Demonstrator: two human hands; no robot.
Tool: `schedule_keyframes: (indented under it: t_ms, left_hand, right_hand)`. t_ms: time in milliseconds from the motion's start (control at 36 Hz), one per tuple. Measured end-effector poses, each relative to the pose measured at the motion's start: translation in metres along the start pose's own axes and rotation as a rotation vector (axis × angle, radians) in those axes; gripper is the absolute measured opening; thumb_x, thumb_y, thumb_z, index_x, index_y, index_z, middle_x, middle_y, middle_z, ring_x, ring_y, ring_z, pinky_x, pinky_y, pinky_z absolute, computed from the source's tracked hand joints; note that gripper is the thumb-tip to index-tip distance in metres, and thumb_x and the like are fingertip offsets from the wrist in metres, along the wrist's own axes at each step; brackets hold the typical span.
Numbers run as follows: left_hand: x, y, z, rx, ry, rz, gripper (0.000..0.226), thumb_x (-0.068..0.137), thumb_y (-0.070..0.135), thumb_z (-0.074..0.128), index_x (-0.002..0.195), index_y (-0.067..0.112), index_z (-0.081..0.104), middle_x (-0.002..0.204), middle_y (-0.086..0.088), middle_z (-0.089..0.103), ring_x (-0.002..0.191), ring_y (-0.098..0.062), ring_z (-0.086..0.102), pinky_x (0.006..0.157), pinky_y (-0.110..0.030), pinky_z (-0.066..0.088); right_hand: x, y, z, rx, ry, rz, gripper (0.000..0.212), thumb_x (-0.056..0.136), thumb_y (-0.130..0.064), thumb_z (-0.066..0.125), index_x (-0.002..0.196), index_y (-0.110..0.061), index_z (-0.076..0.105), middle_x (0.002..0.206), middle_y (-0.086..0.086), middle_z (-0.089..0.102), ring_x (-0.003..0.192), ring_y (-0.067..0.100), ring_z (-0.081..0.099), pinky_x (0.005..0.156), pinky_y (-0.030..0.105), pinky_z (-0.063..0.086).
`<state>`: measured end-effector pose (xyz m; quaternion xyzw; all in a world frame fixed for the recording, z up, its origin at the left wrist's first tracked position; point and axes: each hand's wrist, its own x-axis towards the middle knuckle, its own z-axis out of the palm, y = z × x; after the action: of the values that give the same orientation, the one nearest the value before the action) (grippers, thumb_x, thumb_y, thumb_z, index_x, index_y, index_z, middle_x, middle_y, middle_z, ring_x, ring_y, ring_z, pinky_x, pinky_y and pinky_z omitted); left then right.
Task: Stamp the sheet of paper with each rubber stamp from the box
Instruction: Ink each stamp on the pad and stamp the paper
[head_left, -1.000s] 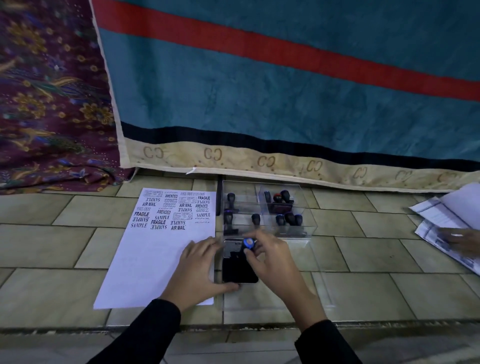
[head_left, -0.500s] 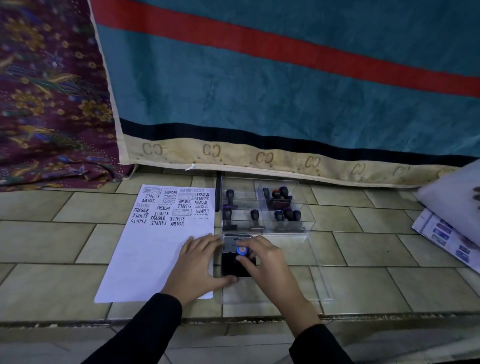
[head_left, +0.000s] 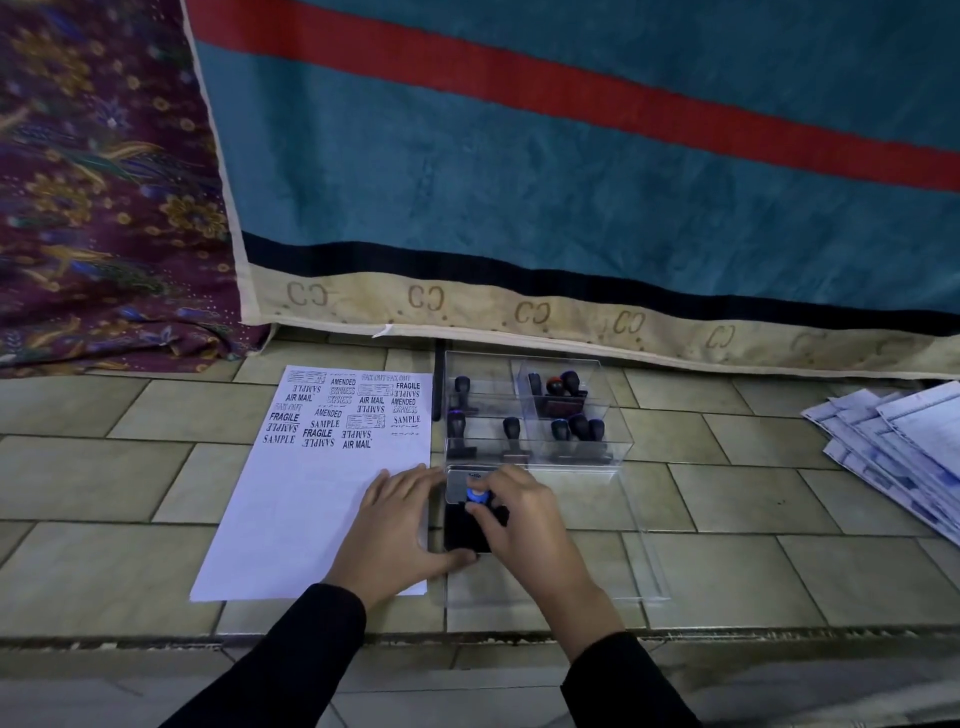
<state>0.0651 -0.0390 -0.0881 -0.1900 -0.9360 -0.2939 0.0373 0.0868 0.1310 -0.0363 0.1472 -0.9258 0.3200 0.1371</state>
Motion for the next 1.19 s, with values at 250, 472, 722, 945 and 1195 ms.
schedule_keyframes:
  t_ms: [250, 472, 722, 945, 1195]
  left_hand:
    - [0.000, -0.001, 0.000, 0.010, -0.004, 0.011, 0.107, 0.054, 0.093, 0.040, 0.140, 0.029, 0.035, 0.146, 0.017, 0.034, 0.138, 0.001, 0.021, 0.117, -0.028, -0.001]
    - [0.000, 0.000, -0.001, 0.008, -0.023, 0.007, 0.104, 0.057, 0.089, 0.048, 0.141, 0.029, 0.033, 0.147, 0.017, 0.033, 0.139, 0.000, 0.020, 0.117, -0.029, -0.001]
    - [0.003, -0.007, -0.007, -0.225, -0.099, -0.067, 0.105, 0.051, 0.096, 0.039, 0.138, 0.037, 0.035, 0.141, 0.021, 0.033, 0.137, 0.003, 0.019, 0.116, -0.026, 0.000]
    - [0.004, -0.025, -0.033, -0.478, 0.329, -0.180, 0.024, 0.090, 0.025, 0.061, 0.114, 0.029, 0.061, 0.126, 0.017, 0.056, 0.123, 0.002, 0.044, 0.106, -0.024, 0.031]
    - [0.009, -0.080, -0.028, 0.237, 0.198, -0.353, 0.061, 0.089, 0.052, 0.030, 0.140, 0.020, 0.041, 0.154, 0.000, 0.029, 0.145, -0.020, 0.013, 0.114, -0.053, 0.006]
  right_hand:
    - [-0.011, 0.000, -0.003, -0.015, -0.029, -0.025, 0.015, 0.078, -0.006, 0.070, 0.092, -0.009, 0.066, 0.093, 0.004, 0.065, 0.081, 0.013, 0.061, 0.075, 0.020, 0.050]
    - [0.005, -0.002, -0.002, -0.006, -0.033, 0.054, 0.016, 0.079, -0.008, 0.070, 0.095, -0.008, 0.068, 0.094, 0.008, 0.065, 0.078, 0.012, 0.057, 0.073, 0.019, 0.047]
    - [-0.003, 0.000, 0.001, -0.010, -0.019, 0.034, 0.020, 0.081, -0.008, 0.069, 0.100, -0.010, 0.068, 0.099, 0.003, 0.065, 0.080, 0.004, 0.053, 0.075, 0.011, 0.042]
    - [0.010, 0.002, -0.003, -0.036, -0.067, 0.028, 0.020, 0.084, -0.012, 0.067, 0.104, -0.011, 0.066, 0.100, 0.004, 0.065, 0.080, 0.013, 0.058, 0.078, 0.016, 0.048]
    - [0.071, -0.024, 0.015, 0.046, 0.011, -0.029, 0.022, 0.085, -0.010, 0.066, 0.106, -0.008, 0.065, 0.099, 0.008, 0.063, 0.073, 0.009, 0.053, 0.069, 0.014, 0.041]
